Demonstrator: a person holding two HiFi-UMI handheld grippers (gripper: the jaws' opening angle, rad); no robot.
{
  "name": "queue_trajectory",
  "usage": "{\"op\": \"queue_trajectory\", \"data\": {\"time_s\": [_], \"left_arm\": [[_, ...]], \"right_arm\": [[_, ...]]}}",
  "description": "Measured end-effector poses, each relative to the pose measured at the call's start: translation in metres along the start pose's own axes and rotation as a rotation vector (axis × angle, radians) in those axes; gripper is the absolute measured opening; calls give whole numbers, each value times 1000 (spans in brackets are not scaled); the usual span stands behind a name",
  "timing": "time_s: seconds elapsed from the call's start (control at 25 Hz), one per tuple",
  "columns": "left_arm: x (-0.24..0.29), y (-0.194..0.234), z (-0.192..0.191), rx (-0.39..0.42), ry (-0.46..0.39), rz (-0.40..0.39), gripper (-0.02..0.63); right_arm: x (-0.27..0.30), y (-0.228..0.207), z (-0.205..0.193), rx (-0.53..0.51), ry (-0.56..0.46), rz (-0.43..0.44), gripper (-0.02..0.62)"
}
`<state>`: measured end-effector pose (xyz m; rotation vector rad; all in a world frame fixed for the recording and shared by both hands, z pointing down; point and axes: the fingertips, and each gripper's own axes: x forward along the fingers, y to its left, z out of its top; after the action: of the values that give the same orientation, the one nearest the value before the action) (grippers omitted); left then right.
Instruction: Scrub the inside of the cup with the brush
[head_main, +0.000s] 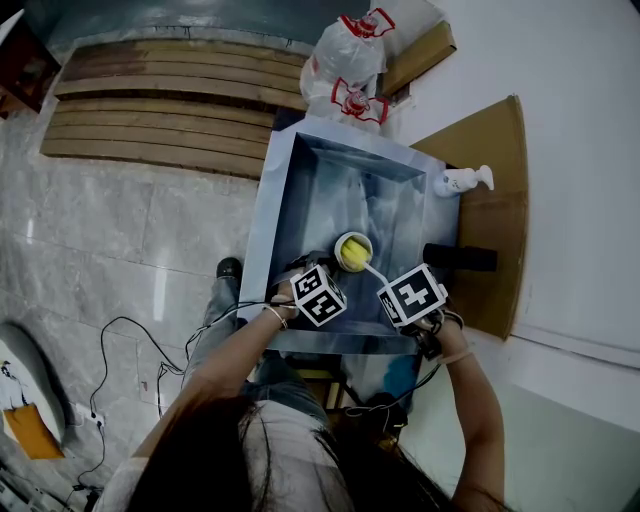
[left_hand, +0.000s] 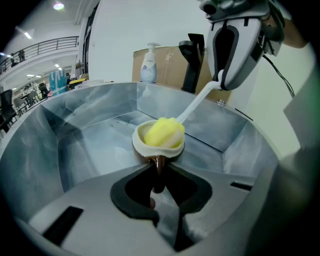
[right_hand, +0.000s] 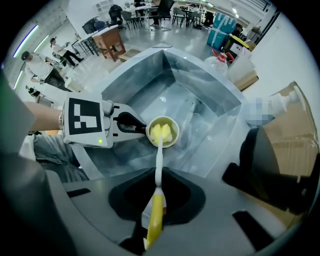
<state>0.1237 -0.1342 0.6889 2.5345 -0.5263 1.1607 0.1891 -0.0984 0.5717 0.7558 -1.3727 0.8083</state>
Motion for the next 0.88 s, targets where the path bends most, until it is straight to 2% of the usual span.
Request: {"op": "queue_trajectory", "data": {"time_s": [0.28, 0.52, 0.88], "left_arm": [[0, 0, 0, 2, 0, 2, 72], [0, 0, 0, 2, -2, 2, 72], [0, 0, 0, 8, -2, 5, 72]], "right_arm": [[-7, 3, 12, 16, -42, 23, 52], [-10, -7, 16, 52, -78, -3, 52], [-2, -14, 4, 30, -25, -69, 52]]}}
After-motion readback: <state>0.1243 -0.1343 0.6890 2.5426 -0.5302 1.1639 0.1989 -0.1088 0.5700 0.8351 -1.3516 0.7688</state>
